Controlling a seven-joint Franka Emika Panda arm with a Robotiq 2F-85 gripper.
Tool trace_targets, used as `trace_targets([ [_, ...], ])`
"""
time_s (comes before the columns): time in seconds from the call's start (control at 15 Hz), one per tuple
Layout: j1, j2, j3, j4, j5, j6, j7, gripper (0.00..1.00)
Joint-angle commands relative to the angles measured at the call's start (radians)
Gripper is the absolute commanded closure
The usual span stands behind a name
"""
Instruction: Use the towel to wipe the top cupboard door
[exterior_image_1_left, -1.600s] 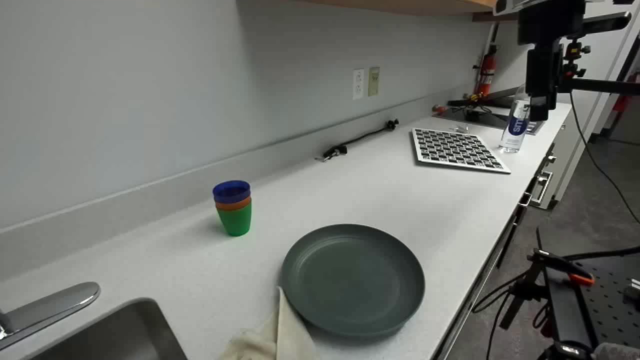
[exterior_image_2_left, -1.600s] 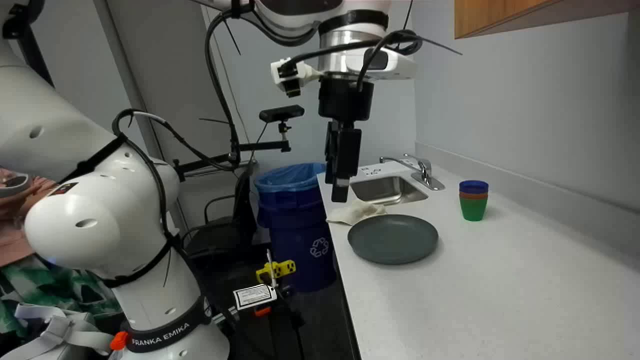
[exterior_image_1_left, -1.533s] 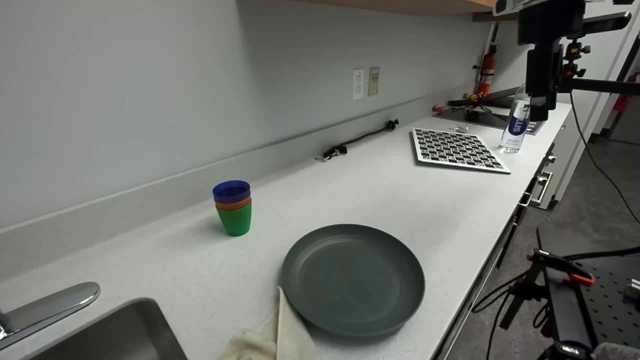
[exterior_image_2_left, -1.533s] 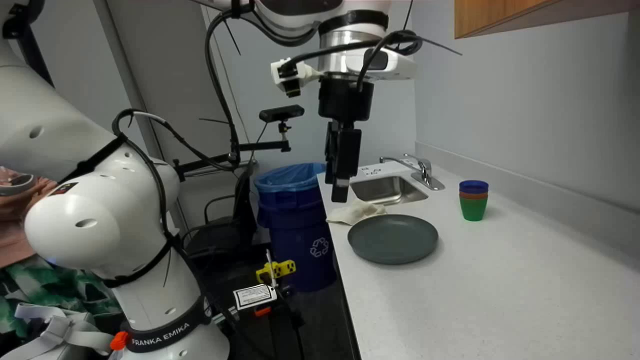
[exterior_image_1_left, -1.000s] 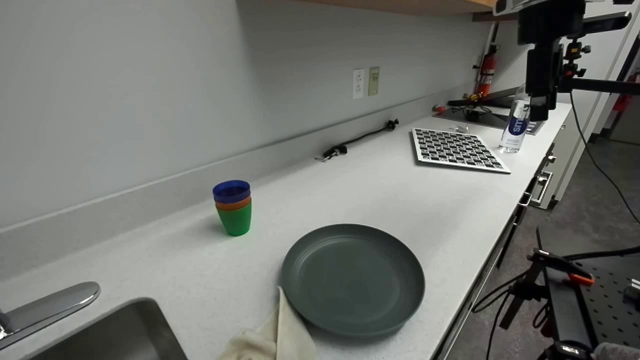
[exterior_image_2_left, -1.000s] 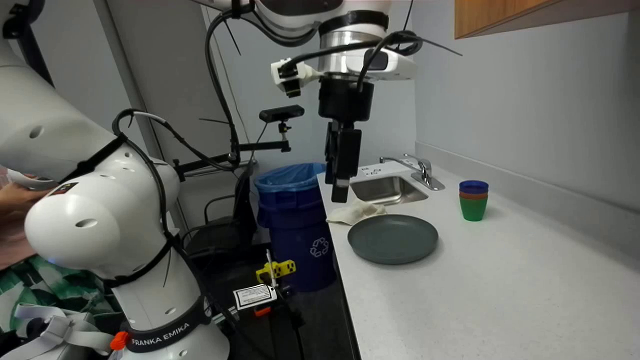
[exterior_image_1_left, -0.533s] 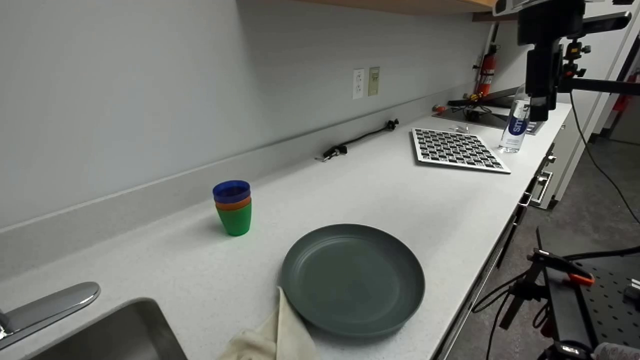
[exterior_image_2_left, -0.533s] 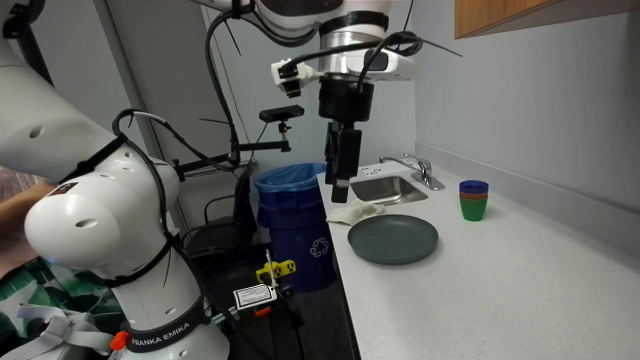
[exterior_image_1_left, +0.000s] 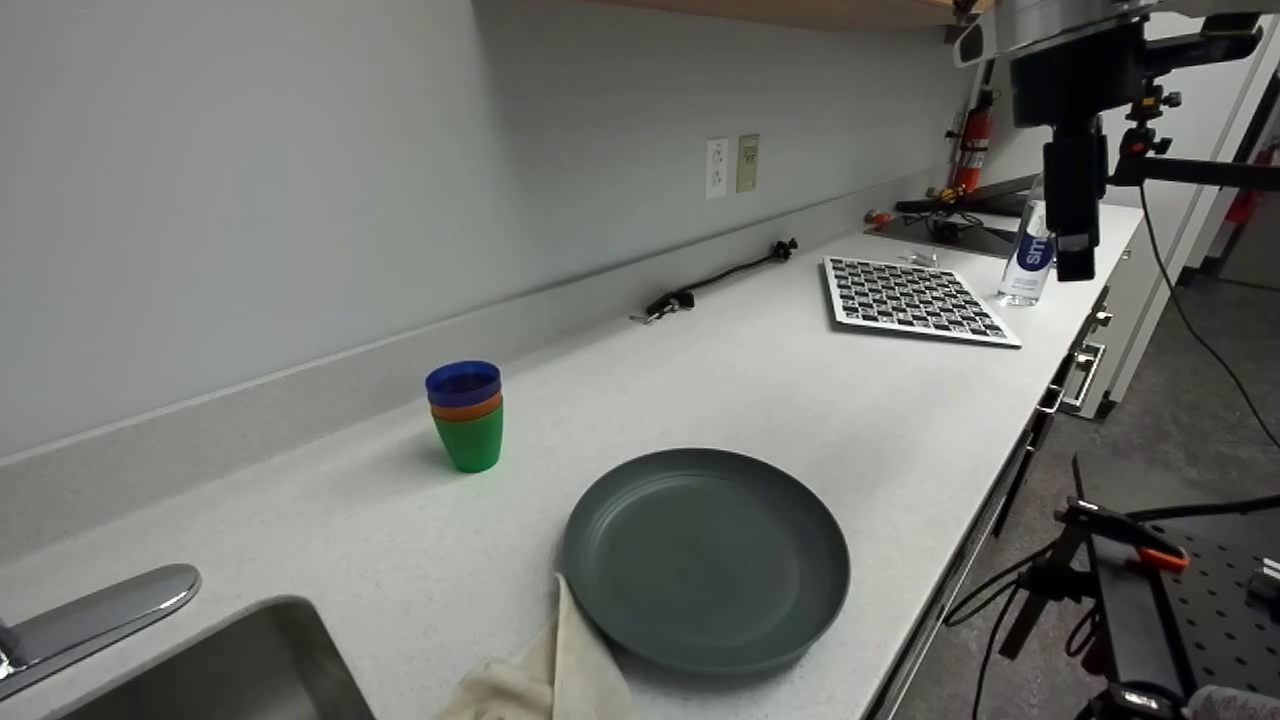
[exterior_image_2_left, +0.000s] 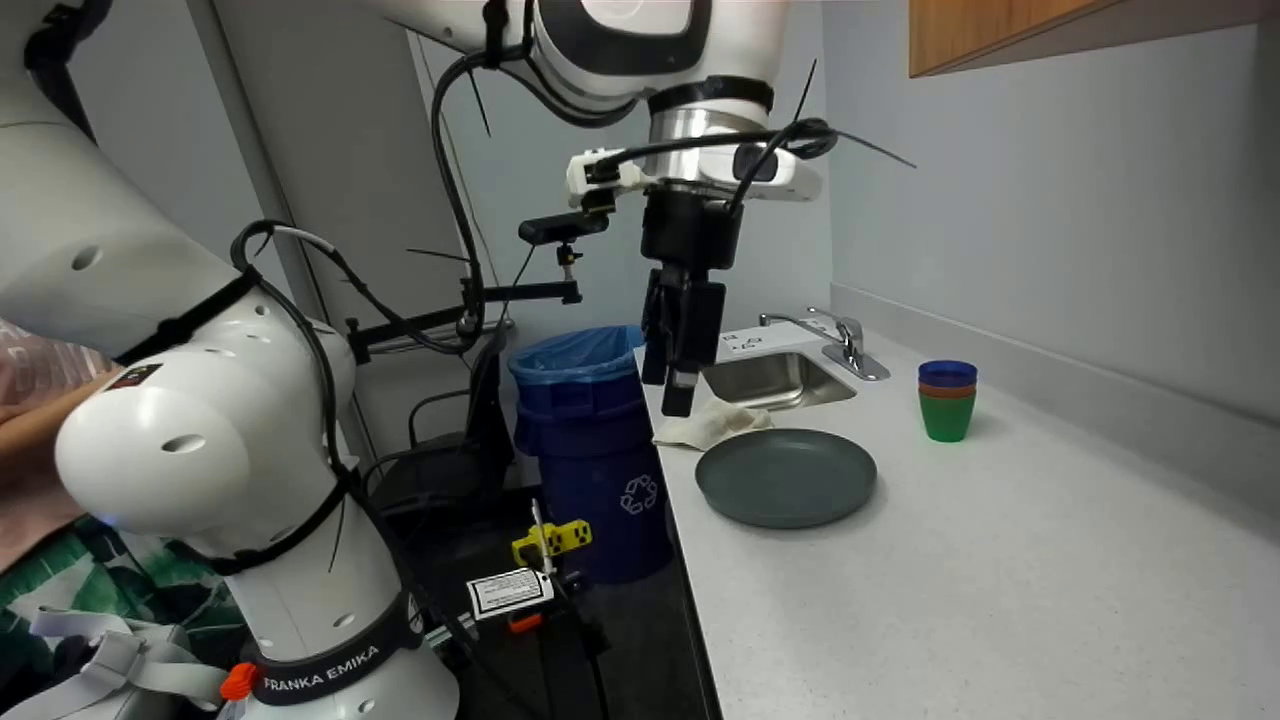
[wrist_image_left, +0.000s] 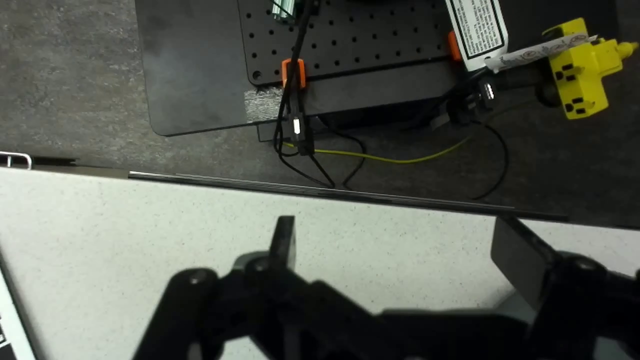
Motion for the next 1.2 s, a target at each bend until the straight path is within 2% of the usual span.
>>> trace_targets([
  [0.0,0.047,0.054,0.033,0.008,-0.015,-0.013,-0.024,0.0],
  [0.67,0.218,0.185,0.164,0.028,-0.046,0.02,-0.156,0.0],
  [0.87,0.269,0.205,0.193,0.033,-0.041,0.083,-0.227,0.0],
  [1.13,0.323,0.216,0.225,0.034,-0.034,0.223,-0.307,0.0],
])
